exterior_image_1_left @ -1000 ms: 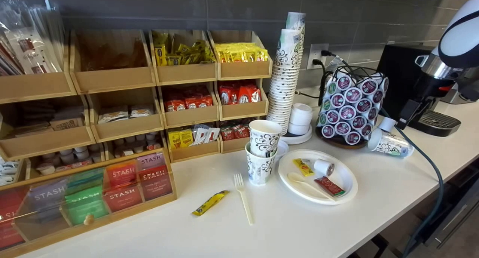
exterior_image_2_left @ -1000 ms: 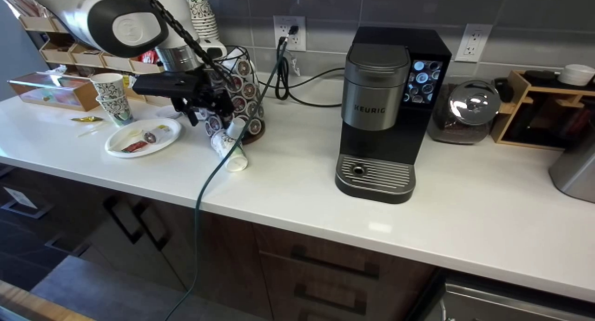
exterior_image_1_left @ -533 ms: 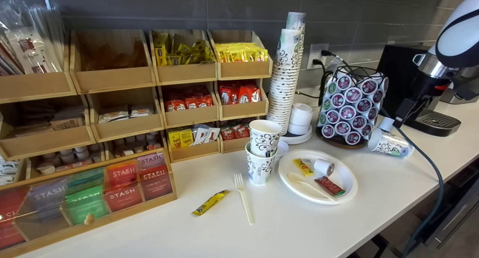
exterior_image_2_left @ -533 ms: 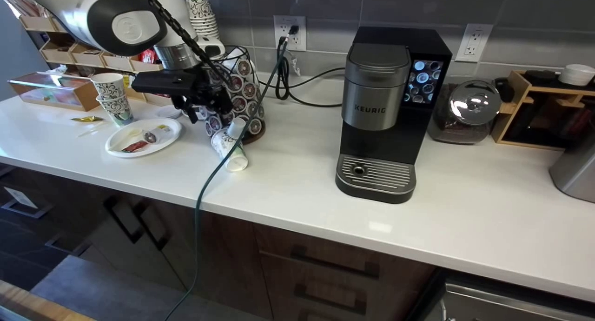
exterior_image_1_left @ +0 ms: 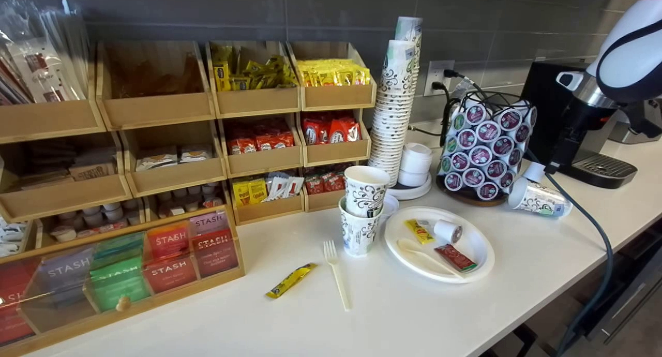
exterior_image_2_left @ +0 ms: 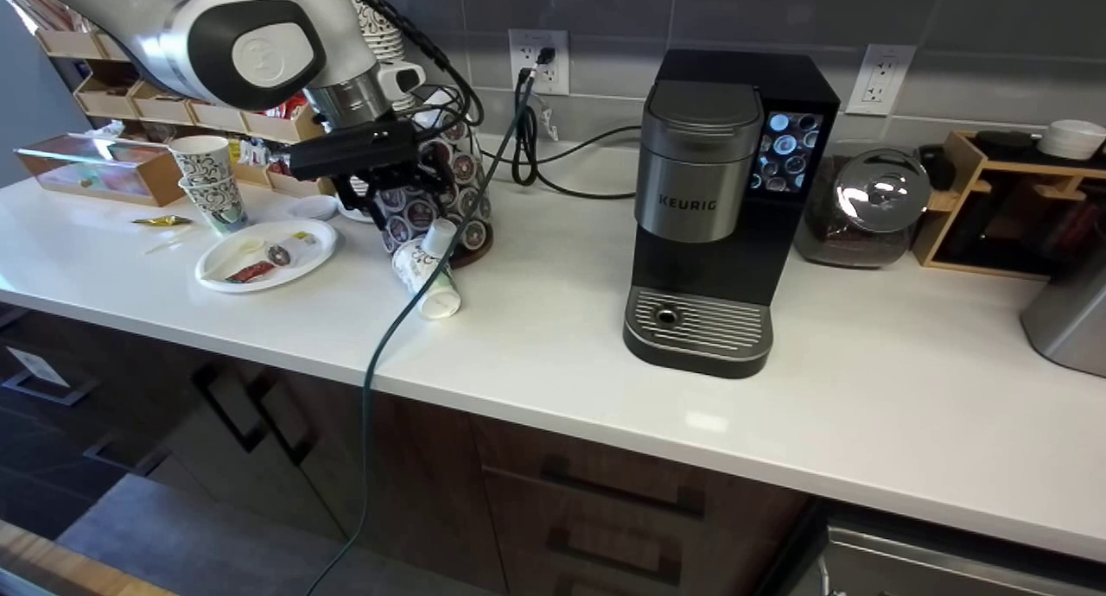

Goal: Remove the coffee capsule from on top of the paper cup and put it on the white plate

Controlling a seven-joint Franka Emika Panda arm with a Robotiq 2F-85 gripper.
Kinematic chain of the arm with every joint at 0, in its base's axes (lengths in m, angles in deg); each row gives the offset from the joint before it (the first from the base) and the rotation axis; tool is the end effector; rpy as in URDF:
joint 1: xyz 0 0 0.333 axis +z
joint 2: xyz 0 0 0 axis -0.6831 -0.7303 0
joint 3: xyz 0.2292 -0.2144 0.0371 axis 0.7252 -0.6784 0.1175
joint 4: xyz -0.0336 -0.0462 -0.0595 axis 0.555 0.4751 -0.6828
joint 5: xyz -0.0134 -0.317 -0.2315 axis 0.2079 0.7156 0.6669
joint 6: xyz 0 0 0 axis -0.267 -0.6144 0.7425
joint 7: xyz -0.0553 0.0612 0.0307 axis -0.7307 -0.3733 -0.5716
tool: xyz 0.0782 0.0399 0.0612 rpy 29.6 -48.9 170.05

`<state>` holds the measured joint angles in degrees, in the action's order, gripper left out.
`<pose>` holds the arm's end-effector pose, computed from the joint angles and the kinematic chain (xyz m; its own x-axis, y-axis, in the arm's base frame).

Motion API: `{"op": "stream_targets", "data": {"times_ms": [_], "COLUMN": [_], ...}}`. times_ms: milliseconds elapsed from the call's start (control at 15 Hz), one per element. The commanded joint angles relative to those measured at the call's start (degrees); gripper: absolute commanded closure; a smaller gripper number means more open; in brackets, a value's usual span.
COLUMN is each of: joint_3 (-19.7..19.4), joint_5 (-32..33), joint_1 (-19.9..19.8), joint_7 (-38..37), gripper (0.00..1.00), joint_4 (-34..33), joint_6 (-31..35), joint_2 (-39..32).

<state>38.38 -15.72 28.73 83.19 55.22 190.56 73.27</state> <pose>0.5241 -0.1826 0.3034 0.8917 0.4306 0.1395 0.4027 -0.8955 0.1895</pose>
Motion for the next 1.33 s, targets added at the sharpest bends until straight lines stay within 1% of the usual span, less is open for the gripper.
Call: {"op": "stream_targets", "data": {"times_ms": [0,67,133,333,400,467,533,600,667,733,800,867,933,1000,1067,1133,1200,1267], "joint_3": [-0.4,-1.0,-0.8,-1.3,1.6,3.7,4.2,5.9,6.5,6.1,3.2,1.8,2.0,7.7,9.8,12.2,4.2,5.6], "joint_5": [1.7,2.8,1.0,1.9,-2.1,-3.5,-4.1,-5.4,-5.8,-5.6,-5.6,-3.0,-5.3,-8.4,-11.9,-16.7,-11.9,-14.6], "joint_1": [-1.5,-1.4,-0.5,-0.8,-2.9,-4.7,-5.7,-7.3,-8.3,-8.8,-6.8,-6.4,-7.0,-11.8,-13.4,-15.0,-8.0,-8.8], "joint_7": [11.6,12.3,9.0,11.4,21.6,25.4,29.6,33.8,37.9,42.0,46.1,47.6,53.5,57.7,61.9,66.1,59.5,62.7], "gripper": [0.00,0.00,0.00,0.00,0.00,0.00,0.00,0.00,0.00,0.00,0.00,0.00,0.00,0.00,0.00,0.00,0.00,0.00], "joint_4": [0.0,-0.2,0.0,0.0,0.7,0.7,0.3,0.1,-0.3,-0.7,-1.3,-2.1,-2.7,-2.7,-3.1,-4.3,-2.9,-3.3], "joint_6": [2.1,3.2,0.9,2.2,2.7,1.5,-0.1,-1.5,-2.4,-3.2,-4.3,-4.6,-4.7,-4.1,-4.0,-5.4,-3.2,-3.6], "joint_2": [-1.8,-2.0,-0.9,-1.3,-0.8,-0.3,0.0,0.4,0.5,0.5,0.5,0.1,0.0,0.2,0.2,-0.2,0.1,0.1]}}
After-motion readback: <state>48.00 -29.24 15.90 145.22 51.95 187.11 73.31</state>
